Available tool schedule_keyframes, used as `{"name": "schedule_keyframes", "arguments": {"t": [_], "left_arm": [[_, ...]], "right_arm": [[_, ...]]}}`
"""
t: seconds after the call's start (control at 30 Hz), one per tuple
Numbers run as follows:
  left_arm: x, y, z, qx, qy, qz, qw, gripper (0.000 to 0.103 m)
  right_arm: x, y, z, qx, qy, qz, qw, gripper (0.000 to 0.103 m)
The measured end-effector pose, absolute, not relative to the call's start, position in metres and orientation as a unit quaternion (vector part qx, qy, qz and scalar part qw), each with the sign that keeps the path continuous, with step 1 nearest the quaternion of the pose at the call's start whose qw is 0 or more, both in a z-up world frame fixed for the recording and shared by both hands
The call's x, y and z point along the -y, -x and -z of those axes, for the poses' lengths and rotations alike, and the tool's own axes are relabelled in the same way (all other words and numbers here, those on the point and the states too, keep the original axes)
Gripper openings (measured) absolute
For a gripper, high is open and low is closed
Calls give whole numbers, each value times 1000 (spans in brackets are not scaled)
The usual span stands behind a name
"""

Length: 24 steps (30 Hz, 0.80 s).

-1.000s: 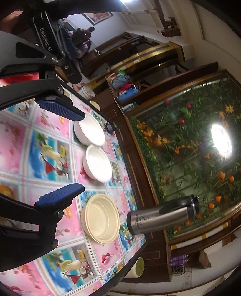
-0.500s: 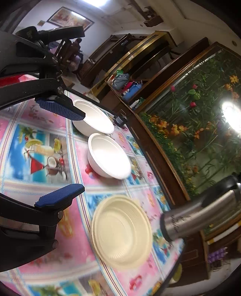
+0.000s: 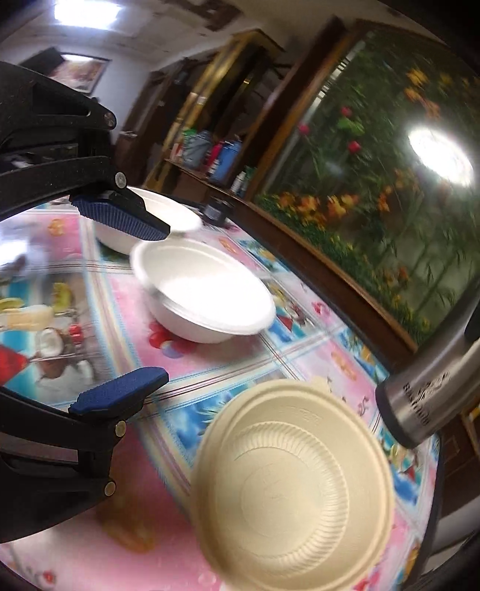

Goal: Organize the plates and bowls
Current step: 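Move the right gripper toward the white bowls on the table, then grasp a white bowl's rim with the right gripper and lift it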

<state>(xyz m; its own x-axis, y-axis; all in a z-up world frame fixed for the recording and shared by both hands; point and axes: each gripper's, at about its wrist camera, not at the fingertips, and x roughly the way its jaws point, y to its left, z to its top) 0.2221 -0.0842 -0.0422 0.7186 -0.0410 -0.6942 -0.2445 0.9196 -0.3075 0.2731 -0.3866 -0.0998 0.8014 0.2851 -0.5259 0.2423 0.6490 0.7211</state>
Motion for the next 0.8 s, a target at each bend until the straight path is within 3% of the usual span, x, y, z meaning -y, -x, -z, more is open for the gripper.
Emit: {"name": "schedule_keyframes", "arguments": {"t": [0.13,0.23,0.37,0.43,0.63,0.8], "left_arm": [[91,-222,43,-381,191,-34,904,103],[94,-223,45,-393,192,-22,899,103],[92,-223,48,-403,201,-15,893,103],[91,-223,49,-402,205,-17,892,103],[85,-228,53,-409,210,-24,888,103],[85,-228,52,-409,207,-24,888,103]], "right_arm": [[387,-292,111,-318,-432,22,844,73],[385,-303,115,-321,-425,34,846,67],[378,-316,117,-335,-400,52,852,20],[377,-316,119,-339,-392,64,853,11],[386,-300,112,-342,-393,70,851,7],[389,-277,100,-393,-346,48,850,7]]}}
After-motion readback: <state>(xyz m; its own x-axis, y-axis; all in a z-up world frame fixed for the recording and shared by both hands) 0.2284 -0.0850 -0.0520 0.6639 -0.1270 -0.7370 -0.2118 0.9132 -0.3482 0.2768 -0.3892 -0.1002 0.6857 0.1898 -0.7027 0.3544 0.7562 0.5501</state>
